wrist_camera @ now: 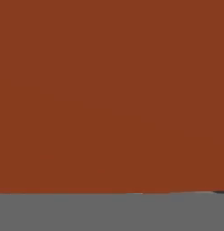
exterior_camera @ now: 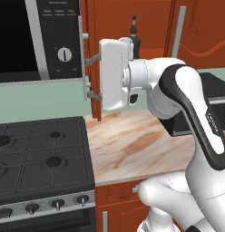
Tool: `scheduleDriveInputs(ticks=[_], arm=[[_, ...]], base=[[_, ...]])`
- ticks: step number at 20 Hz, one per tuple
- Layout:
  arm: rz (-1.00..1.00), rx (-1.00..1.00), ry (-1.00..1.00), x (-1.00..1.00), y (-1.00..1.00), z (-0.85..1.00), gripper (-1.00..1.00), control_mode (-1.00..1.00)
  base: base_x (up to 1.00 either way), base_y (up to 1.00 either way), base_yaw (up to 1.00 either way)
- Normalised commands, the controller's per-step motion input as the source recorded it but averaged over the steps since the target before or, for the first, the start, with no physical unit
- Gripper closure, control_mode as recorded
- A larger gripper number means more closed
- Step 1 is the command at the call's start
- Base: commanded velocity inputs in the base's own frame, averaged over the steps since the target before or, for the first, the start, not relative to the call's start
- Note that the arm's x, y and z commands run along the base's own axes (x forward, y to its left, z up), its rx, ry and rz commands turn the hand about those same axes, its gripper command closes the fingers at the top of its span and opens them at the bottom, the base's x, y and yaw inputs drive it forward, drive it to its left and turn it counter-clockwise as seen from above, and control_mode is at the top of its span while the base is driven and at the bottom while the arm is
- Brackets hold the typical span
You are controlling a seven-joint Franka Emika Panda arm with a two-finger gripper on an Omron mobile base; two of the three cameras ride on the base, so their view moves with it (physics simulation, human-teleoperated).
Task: Get the candle and the liquor from the cabinet and move them to the dining counter.
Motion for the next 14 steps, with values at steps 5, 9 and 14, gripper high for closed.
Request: scheduleDriveInputs(ticks=[5,9,14], arm=[[0.03,-0.08,0.0,0.18,0.18,-0.13,-1.0,-1.0],[0.0,-0.16,0.0,0.21,-0.13,-0.09,-1.0,-1.0],[0.0,-0.17,-0.02,0.05,-0.48,-0.06,-1.0,-1.0]], base=[[0.0,0.0,0.0],[0.0,0.0,0.0],[0.0,0.0,0.0]])
